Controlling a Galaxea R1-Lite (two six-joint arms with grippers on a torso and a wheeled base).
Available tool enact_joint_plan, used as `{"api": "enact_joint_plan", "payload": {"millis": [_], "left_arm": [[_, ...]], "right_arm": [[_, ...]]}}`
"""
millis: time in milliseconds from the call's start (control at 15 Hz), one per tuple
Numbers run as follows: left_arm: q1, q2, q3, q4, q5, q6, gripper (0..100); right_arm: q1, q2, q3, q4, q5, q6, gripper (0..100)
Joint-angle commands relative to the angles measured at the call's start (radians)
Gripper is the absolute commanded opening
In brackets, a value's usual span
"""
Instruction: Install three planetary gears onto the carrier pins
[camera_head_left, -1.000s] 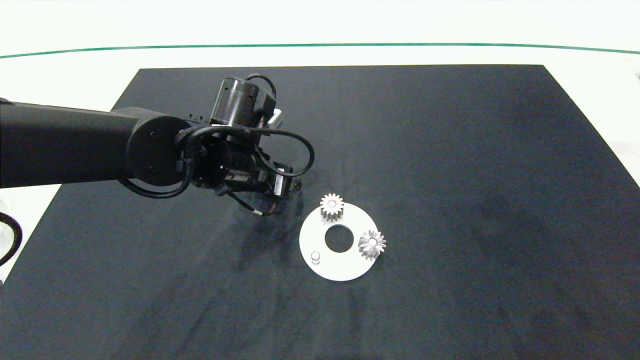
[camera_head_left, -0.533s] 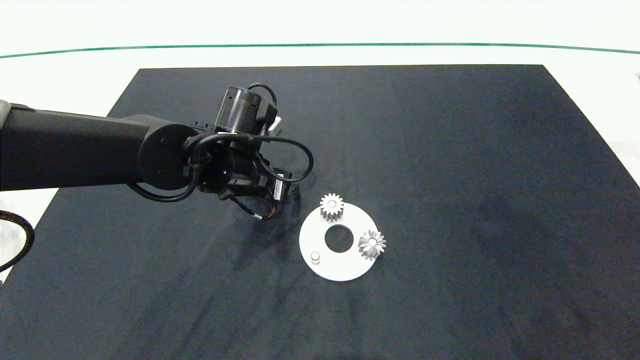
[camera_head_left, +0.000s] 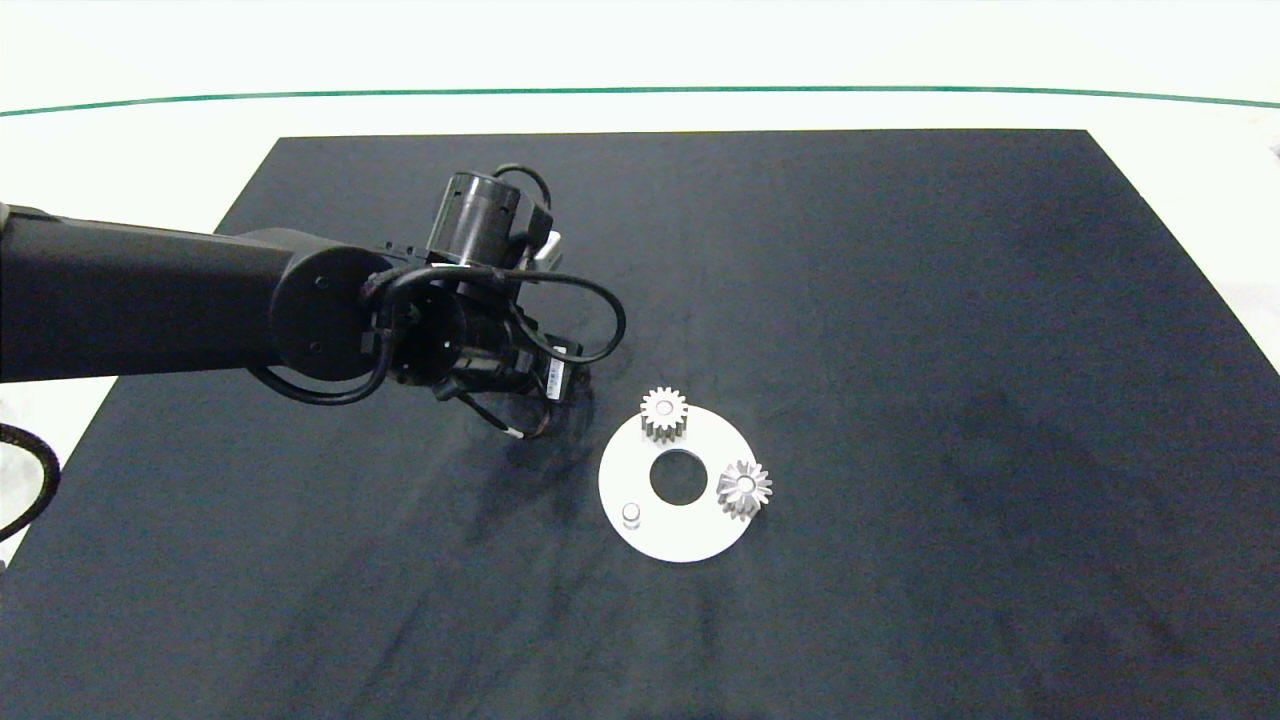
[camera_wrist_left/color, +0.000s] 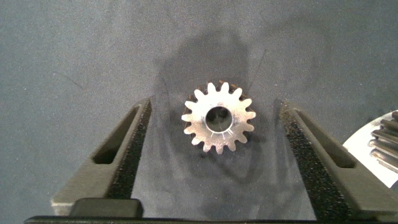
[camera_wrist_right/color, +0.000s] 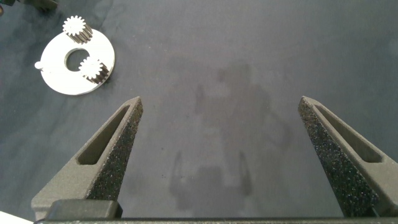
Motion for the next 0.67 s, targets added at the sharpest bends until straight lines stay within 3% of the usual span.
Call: {"api": "enact_joint_plan", "payload": {"millis": [67,667], "left_arm": [[0.0,-0.007,0.005,0.002,0.004,0.001,75],[-0.001,-0.011,0.009,0.0,0.008,0.001,57]], "right_arm": [[0.0,0.003,0.0,0.001,-0.002,-0.001,100],[0.0,0.003,0.0,0.001,-0.002,-0.001,100]]}}
